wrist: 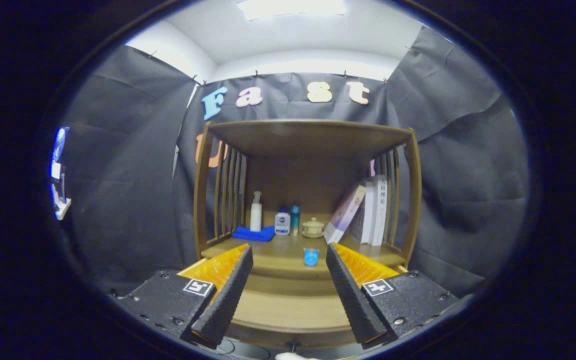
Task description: Pull open the drawer, take out the items inside it, and place them on the countertop above the cabinet.
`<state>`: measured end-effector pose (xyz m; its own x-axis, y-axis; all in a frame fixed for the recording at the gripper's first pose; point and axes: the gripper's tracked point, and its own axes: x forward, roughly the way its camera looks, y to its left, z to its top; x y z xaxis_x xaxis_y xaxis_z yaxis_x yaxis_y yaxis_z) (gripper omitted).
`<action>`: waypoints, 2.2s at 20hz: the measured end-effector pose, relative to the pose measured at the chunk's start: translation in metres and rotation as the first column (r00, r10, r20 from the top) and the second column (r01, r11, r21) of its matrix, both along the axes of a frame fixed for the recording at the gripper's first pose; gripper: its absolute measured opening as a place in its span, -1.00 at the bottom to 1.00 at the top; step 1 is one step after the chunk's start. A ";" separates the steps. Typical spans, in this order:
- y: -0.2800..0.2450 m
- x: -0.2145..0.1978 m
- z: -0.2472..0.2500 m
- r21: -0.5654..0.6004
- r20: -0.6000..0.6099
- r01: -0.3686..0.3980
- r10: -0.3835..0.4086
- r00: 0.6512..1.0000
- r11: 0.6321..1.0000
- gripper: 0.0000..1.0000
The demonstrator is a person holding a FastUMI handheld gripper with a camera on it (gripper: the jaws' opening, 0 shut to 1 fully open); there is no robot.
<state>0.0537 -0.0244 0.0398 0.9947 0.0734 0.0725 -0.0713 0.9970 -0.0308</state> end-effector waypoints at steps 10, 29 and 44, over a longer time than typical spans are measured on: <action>-0.028 -0.045 -0.142 -0.042 -0.208 0.078 -0.085 0.974 0.996 0.88; -0.033 0.001 -0.201 -0.012 -0.301 0.130 -0.127 0.945 0.991 0.89; -0.032 0.054 -0.192 -0.011 -0.328 0.123 -0.119 0.937 0.992 0.86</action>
